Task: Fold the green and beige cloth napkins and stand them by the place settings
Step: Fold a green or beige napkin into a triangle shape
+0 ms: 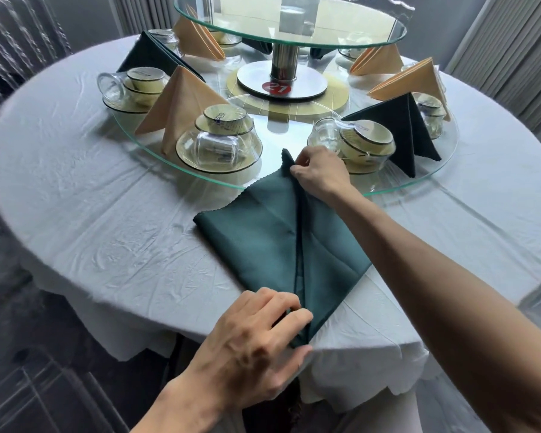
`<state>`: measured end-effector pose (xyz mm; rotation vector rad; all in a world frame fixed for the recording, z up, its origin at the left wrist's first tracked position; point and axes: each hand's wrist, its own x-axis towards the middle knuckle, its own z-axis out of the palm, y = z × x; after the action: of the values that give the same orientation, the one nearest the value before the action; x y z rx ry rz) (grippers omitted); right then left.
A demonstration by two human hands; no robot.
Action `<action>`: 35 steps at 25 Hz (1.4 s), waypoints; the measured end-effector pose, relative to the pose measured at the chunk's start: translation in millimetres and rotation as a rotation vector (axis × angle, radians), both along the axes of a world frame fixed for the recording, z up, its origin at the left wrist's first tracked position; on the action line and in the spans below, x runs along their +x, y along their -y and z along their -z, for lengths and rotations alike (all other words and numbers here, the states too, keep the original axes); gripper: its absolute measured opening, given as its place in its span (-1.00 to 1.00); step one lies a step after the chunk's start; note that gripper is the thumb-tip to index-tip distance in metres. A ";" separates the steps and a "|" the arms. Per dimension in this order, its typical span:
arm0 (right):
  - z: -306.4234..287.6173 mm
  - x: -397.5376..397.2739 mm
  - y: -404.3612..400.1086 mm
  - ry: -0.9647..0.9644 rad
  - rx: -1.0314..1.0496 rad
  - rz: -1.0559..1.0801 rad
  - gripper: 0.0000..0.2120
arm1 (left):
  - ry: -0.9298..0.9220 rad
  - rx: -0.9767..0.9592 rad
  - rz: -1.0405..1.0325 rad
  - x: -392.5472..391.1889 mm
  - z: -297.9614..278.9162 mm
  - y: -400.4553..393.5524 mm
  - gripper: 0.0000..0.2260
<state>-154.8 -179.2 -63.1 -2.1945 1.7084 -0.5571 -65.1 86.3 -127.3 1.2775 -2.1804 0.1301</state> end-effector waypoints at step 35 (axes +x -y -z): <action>17.5 -53.6 -71.2 0.179 -0.098 -0.280 -0.60 | 0.189 0.191 -0.055 -13.9 6.7 13.5 -0.40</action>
<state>-208.5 -108.0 -80.6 -2.3193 1.2817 -0.7504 -79.1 72.8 -134.0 1.4843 -2.3650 0.0680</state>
